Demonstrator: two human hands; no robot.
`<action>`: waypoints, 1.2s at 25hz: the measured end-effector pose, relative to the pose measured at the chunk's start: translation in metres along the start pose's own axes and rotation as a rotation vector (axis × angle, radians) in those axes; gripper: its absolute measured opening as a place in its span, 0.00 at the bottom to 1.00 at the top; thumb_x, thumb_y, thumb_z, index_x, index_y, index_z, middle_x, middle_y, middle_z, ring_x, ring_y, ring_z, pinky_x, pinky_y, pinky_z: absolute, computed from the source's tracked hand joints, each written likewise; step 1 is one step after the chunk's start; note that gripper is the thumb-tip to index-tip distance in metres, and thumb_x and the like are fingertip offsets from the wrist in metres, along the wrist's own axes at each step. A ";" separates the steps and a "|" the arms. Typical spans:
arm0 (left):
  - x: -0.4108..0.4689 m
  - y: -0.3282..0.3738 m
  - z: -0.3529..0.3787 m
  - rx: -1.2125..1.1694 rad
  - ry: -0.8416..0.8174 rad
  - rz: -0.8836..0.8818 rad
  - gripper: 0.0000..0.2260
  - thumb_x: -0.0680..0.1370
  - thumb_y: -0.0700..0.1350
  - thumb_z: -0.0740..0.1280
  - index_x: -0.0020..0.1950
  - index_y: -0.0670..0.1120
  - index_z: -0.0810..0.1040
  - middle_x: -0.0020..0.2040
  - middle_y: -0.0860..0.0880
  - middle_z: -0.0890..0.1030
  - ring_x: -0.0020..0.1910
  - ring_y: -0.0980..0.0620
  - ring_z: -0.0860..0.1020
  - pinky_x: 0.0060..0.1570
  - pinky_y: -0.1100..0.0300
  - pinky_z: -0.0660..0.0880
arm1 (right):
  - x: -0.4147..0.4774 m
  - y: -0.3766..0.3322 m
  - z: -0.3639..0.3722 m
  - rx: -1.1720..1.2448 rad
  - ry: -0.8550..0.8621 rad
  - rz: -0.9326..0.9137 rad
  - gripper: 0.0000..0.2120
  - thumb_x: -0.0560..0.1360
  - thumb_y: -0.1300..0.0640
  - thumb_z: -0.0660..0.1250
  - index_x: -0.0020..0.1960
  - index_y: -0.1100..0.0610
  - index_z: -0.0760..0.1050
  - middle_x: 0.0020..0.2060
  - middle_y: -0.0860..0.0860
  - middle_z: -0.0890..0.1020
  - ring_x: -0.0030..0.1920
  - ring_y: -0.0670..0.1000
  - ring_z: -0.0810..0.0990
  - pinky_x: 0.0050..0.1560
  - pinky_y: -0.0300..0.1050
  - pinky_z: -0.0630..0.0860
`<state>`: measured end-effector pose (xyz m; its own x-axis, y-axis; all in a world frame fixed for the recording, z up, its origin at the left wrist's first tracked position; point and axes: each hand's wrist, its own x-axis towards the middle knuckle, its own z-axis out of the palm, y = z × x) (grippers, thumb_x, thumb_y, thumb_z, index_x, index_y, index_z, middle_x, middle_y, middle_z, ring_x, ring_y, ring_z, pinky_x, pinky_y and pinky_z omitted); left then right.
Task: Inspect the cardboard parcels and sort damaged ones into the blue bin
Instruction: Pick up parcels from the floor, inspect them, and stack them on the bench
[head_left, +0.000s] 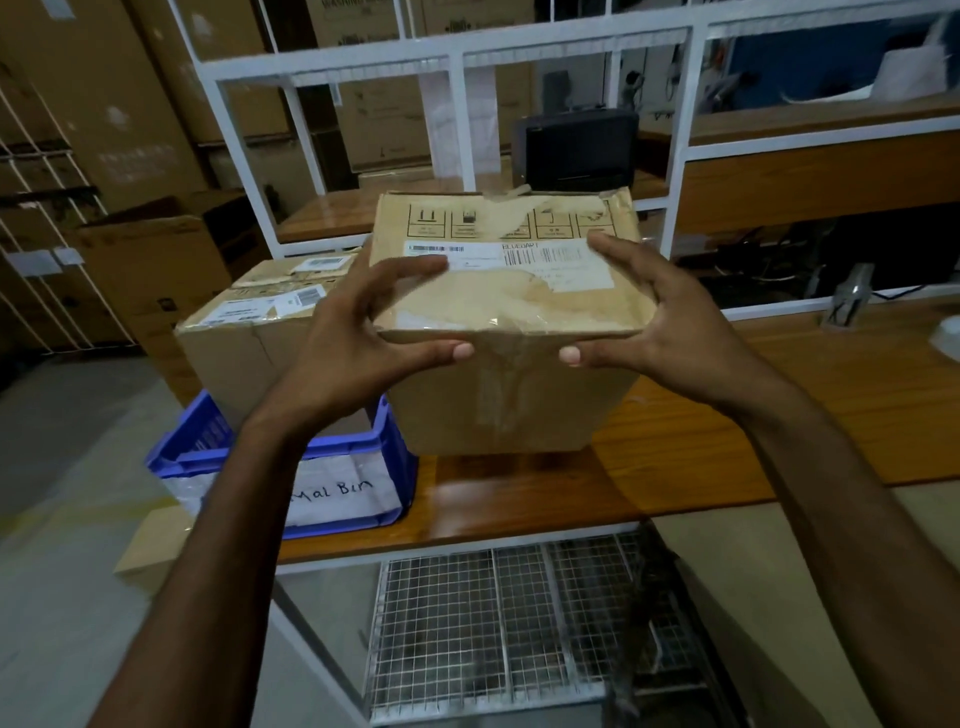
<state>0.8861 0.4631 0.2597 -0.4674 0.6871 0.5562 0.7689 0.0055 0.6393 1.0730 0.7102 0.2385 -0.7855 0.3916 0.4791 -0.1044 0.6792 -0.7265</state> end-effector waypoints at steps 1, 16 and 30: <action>0.001 -0.001 0.001 0.021 0.031 -0.001 0.31 0.67 0.56 0.82 0.70 0.58 0.79 0.71 0.63 0.75 0.68 0.73 0.72 0.64 0.68 0.76 | 0.000 0.001 0.003 0.020 0.028 0.006 0.50 0.60 0.41 0.83 0.79 0.42 0.67 0.69 0.33 0.70 0.66 0.30 0.70 0.64 0.34 0.75; -0.009 -0.091 0.070 -0.002 0.152 -0.335 0.47 0.64 0.67 0.81 0.77 0.65 0.61 0.74 0.51 0.71 0.70 0.46 0.74 0.66 0.37 0.76 | 0.012 0.072 0.064 0.018 0.167 0.280 0.52 0.66 0.42 0.83 0.81 0.45 0.57 0.70 0.48 0.73 0.66 0.47 0.71 0.65 0.50 0.74; -0.017 -0.135 0.121 -0.005 0.275 -0.512 0.44 0.71 0.61 0.80 0.78 0.53 0.59 0.74 0.47 0.73 0.70 0.46 0.75 0.67 0.44 0.75 | 0.019 0.117 0.105 -0.027 0.243 0.409 0.44 0.70 0.44 0.80 0.77 0.49 0.58 0.65 0.48 0.75 0.65 0.52 0.76 0.55 0.47 0.72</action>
<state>0.8434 0.5387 0.0997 -0.8761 0.3836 0.2921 0.4128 0.2835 0.8656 0.9816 0.7325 0.1109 -0.5932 0.7618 0.2604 0.2023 0.4541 -0.8677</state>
